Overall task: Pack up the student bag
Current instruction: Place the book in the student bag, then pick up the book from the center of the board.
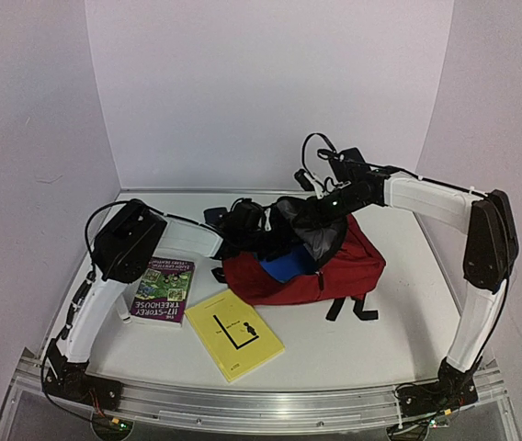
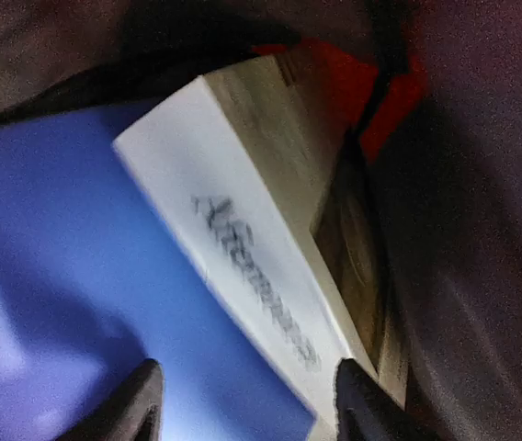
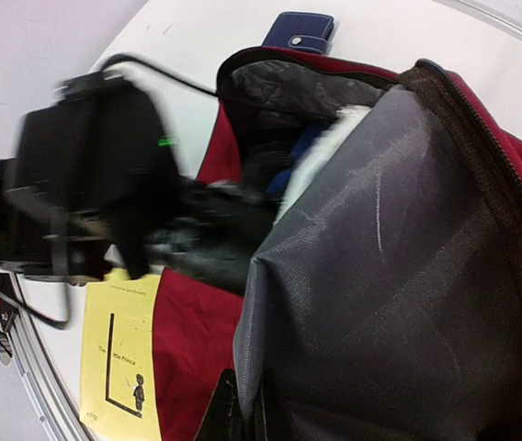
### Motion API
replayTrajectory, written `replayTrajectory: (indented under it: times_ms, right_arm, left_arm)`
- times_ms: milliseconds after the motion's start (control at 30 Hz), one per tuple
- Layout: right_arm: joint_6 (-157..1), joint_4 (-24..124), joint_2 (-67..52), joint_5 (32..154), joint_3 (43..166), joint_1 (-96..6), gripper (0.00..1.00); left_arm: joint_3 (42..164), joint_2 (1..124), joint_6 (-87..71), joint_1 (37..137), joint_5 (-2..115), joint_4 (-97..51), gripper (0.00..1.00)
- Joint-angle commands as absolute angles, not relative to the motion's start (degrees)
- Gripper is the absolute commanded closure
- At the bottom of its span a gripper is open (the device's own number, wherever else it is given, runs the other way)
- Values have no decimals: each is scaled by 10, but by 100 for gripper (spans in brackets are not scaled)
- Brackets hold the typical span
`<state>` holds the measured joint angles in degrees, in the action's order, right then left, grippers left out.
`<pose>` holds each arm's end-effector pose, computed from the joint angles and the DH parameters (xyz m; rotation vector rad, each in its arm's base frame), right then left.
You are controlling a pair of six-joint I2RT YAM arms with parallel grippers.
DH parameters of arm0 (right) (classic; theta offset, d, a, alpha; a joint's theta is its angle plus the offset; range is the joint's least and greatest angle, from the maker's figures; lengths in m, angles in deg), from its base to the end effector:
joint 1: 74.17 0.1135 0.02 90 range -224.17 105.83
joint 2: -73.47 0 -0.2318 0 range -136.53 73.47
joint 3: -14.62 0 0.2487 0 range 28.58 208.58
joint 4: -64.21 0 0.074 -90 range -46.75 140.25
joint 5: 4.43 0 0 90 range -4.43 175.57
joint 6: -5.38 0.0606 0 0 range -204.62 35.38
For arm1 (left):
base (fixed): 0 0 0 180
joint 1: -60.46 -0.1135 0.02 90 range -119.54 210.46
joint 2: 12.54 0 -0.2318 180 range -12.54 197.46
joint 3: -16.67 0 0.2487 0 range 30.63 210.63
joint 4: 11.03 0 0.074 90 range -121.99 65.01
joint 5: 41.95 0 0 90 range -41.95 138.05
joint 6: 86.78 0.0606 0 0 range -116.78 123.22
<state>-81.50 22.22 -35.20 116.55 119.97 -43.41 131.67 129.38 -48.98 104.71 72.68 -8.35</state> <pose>0.3545 0.2473 0.2292 -0.8359 2.2573 0.9205 0.3706 -0.3962 0.0909 0.1622 2.2863 -1.4242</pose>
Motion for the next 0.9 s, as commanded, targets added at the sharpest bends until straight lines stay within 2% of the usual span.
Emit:
replayTrajectory:
  times_ms: [0,200,333,400,533,633,767,867]
  right_arm:
    - [-807,237,-317,1147,1179,-473,100]
    - [-804,239,-342,1097,1138,-486,100]
    - [-808,238,-356,1076,1120,-486,89]
    - [-811,238,-355,1065,1120,-485,76]
    - [-816,236,-339,1051,1126,-485,42]
    - [-828,231,-321,1033,1139,-486,22]
    - [-857,221,-300,1028,1174,-484,5]
    - [-861,221,-290,1041,1202,-465,2]
  left_arm:
    - [1213,1157,-451,1044,676,-128,31]
    - [1132,1010,-415,1044,618,-277,18]
    - [1055,902,-407,1043,552,-380,1]
    - [1005,854,-412,1039,527,-435,0]
    - [906,736,-432,1018,503,-495,0]
    - [846,663,-439,989,502,-535,0]
    - [788,576,-435,938,506,-592,0]
    - [764,539,-421,893,521,-619,0]
